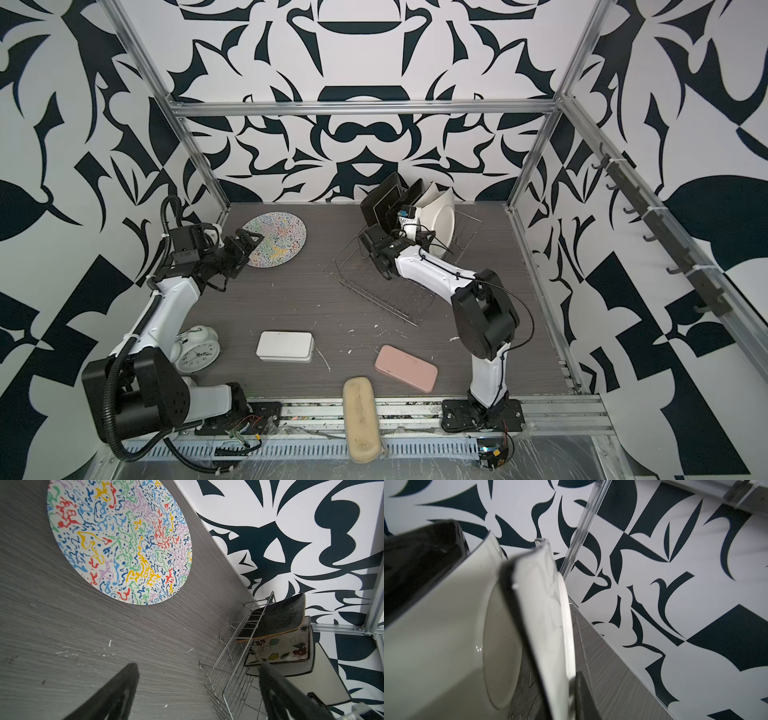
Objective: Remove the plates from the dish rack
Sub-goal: 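Close the right gripper on the rim of the white square plate, then lift the white square plate up out of the rack with the right gripper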
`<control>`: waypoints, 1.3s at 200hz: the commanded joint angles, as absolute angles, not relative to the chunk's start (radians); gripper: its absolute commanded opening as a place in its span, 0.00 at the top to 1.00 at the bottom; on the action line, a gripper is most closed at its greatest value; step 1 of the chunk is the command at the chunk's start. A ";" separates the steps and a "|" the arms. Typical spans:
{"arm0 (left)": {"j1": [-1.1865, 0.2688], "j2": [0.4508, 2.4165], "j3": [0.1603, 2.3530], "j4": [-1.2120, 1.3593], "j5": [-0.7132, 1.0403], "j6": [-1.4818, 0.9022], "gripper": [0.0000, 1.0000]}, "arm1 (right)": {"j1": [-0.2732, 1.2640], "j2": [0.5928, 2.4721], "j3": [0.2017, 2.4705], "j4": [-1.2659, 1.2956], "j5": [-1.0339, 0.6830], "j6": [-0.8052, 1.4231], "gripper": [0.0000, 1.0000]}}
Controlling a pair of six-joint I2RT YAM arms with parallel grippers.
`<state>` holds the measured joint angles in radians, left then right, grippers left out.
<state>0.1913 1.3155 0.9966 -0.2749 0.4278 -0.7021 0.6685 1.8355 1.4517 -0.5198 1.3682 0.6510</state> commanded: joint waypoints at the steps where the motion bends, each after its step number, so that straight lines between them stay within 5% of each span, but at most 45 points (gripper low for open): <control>1: 0.190 1.292 1.017 -0.294 0.438 -0.695 0.06 | 0.691 1.726 1.458 -0.362 1.524 0.556 1.00; 111: 0.186 1.282 1.023 -0.296 0.441 -0.697 0.05 | 0.727 1.599 1.442 -0.150 1.537 0.319 1.00; 154: 0.184 1.282 1.027 -0.299 0.442 -0.697 0.05 | 0.745 1.533 1.381 0.151 1.487 0.059 1.00; 208: 0.176 1.282 1.027 -0.299 0.444 -0.696 0.05 | 0.801 1.420 1.331 0.453 1.335 -0.255 1.00; 260: 0.164 1.247 1.035 -0.298 0.433 -0.708 0.05 | 0.828 1.181 1.278 0.295 1.037 -0.104 1.00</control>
